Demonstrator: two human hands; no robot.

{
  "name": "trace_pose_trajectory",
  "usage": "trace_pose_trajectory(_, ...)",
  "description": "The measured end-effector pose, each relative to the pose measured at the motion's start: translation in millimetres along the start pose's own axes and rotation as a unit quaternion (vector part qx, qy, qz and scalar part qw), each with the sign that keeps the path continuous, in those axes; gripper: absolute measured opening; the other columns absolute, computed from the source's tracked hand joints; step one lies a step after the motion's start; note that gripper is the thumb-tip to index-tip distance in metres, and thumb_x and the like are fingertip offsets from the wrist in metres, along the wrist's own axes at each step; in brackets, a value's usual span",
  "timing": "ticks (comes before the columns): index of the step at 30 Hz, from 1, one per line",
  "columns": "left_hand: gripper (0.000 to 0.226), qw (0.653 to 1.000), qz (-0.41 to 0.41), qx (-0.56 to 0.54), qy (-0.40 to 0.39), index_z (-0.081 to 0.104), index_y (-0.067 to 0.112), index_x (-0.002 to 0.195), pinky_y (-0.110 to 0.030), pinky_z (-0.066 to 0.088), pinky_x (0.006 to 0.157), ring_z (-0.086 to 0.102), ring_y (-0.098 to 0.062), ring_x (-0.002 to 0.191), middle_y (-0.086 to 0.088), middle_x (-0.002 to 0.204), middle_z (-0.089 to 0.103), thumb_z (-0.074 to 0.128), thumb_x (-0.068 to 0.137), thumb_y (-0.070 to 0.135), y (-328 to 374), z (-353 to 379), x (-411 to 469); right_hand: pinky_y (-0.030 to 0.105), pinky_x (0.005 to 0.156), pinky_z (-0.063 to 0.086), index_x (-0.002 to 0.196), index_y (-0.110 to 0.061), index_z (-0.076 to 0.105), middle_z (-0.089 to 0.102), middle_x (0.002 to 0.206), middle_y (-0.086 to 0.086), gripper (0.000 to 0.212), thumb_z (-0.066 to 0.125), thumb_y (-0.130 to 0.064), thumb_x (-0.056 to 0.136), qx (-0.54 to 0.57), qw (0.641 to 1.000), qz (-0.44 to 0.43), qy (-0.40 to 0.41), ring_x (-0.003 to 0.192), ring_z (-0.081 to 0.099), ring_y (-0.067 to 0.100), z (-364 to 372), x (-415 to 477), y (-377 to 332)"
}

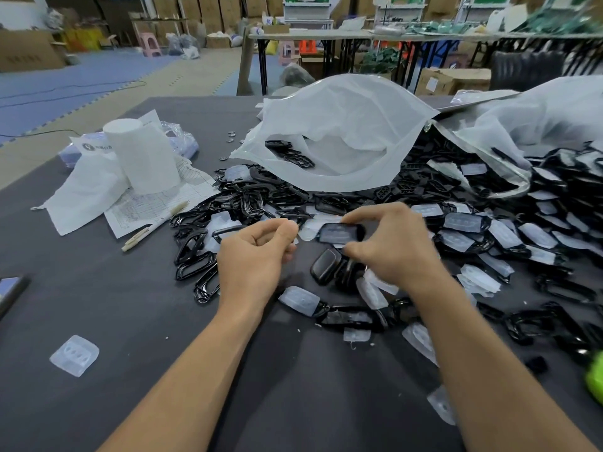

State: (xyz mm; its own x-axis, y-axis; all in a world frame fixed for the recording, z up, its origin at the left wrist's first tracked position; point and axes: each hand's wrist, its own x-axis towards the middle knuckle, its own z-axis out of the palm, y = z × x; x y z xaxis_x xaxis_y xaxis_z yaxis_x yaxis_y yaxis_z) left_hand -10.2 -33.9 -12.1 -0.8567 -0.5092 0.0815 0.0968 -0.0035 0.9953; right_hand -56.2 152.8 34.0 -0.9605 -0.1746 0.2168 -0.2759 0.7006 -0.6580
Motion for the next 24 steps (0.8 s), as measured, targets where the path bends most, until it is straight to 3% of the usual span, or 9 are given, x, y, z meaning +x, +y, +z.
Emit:
trace_pose_trajectory(1, 0.008, 1.000, 0.011, 0.021, 0.007, 0.082, 0.036, 0.082, -0.022, 0.061, 0.069, 0.077, -0.009, 0.073, 0.006, 0.078, 0.080, 0.082, 0.086, 0.031, 0, -1, 0, -0.004, 0.062, 0.037, 0.102, -0.032, 0.082, 0.061, 0.064, -0.033, 0.037, 0.085, -0.011, 0.072, -0.028, 0.999, 0.022, 0.003, 0.066, 0.059, -0.018, -13, 5, 8)
trace_pose_trajectory(3, 0.005, 0.997, 0.031, 0.066, 0.017, 0.081, 0.035, 0.083, -0.014, 0.057, 0.069, 0.076, -0.002, 0.075, 0.013, 0.077, 0.079, 0.082, 0.086, 0.031, -1, -3, -1, 0.009, 0.072, 0.046, 0.103, -0.032, 0.082, 0.074, 0.081, -0.022, 0.035, 0.083, -0.012, 0.073, -0.109, 0.991, 0.074, 0.019, 0.063, 0.059, -0.004, -42, 17, 26)
trace_pose_trajectory(5, 0.004, 0.993, 0.049, 0.109, 0.022, 0.080, 0.035, 0.088, -0.006, 0.050, 0.066, 0.073, 0.006, 0.076, 0.022, 0.077, 0.077, 0.081, 0.087, 0.031, 0, -3, -3, 0.027, 0.087, 0.052, 0.108, -0.027, 0.081, 0.076, 0.101, -0.001, 0.037, 0.084, -0.015, 0.073, -0.169, 0.976, 0.133, 0.034, 0.084, 0.064, 0.015, -72, 27, 43)
trace_pose_trajectory(7, 0.006, 0.989, 0.054, 0.138, 0.025, 0.079, 0.036, 0.091, -0.008, 0.050, 0.071, 0.071, 0.010, 0.078, 0.028, 0.079, 0.075, 0.079, 0.088, 0.030, 0, -2, -4, 0.034, 0.099, 0.053, 0.118, -0.022, 0.078, 0.076, 0.117, 0.004, 0.046, 0.086, -0.015, 0.073, -0.169, 0.969, 0.174, 0.041, 0.106, 0.068, 0.024, -94, 33, 53)
trace_pose_trajectory(9, 0.011, 0.983, 0.056, 0.169, 0.031, 0.080, 0.037, 0.095, -0.017, 0.054, 0.080, 0.069, 0.012, 0.081, 0.030, 0.081, 0.074, 0.076, 0.088, 0.029, 1, -2, -4, 0.034, 0.103, 0.050, 0.125, -0.021, 0.074, 0.075, 0.120, 0.008, 0.053, 0.088, -0.015, 0.074, -0.164, 0.970, 0.170, 0.054, 0.111, 0.068, 0.025, -101, 35, 56)
trace_pose_trajectory(14, 0.033, 0.953, 0.099, 0.284, 0.026, 0.077, 0.036, 0.114, -0.021, 0.048, 0.101, 0.068, 0.005, 0.101, 0.024, 0.099, 0.076, 0.065, 0.089, 0.018, 0, -2, -6, 0.022, 0.091, 0.049, 0.112, -0.026, 0.080, 0.078, 0.096, -0.003, 0.036, 0.075, -0.009, 0.081, -0.137, 0.988, 0.068, 0.029, 0.084, 0.066, 0.010, -61, 44, 27)
trace_pose_trajectory(19, 0.051, 0.898, 0.121, 0.420, -0.052, 0.064, 0.030, 0.140, -0.025, 0.034, 0.112, 0.052, -0.013, 0.136, 0.007, 0.143, 0.062, 0.062, 0.092, 0.015, -6, -5, -2, 0.029, 0.102, 0.053, 0.108, -0.022, 0.080, 0.078, 0.112, 0.003, 0.038, 0.062, 0.003, 0.086, -0.090, 0.992, 0.056, -0.063, 0.109, 0.070, 0.020, 3, 58, 10)
trace_pose_trajectory(22, 0.049, 0.892, 0.164, 0.406, -0.116, 0.064, 0.037, 0.138, -0.012, 0.030, 0.102, 0.048, -0.005, 0.131, 0.010, 0.142, 0.061, 0.068, 0.092, 0.024, -6, -2, -4, 0.036, 0.105, 0.051, 0.128, -0.016, 0.071, 0.072, 0.125, 0.012, 0.051, 0.056, 0.009, 0.086, -0.097, 0.993, 0.063, -0.036, 0.123, 0.062, 0.031, 19, 70, 15)
trace_pose_trajectory(24, 0.045, 0.880, 0.180, 0.407, -0.165, 0.067, 0.041, 0.133, -0.008, 0.029, 0.095, 0.050, -0.002, 0.123, 0.014, 0.133, 0.065, 0.074, 0.089, 0.034, -8, 3, -8, 0.038, 0.098, 0.051, 0.133, -0.012, 0.065, 0.070, 0.125, 0.016, 0.051, 0.056, 0.006, 0.087, -0.136, 0.987, 0.073, -0.040, 0.123, 0.060, 0.037, 22, 78, 22)
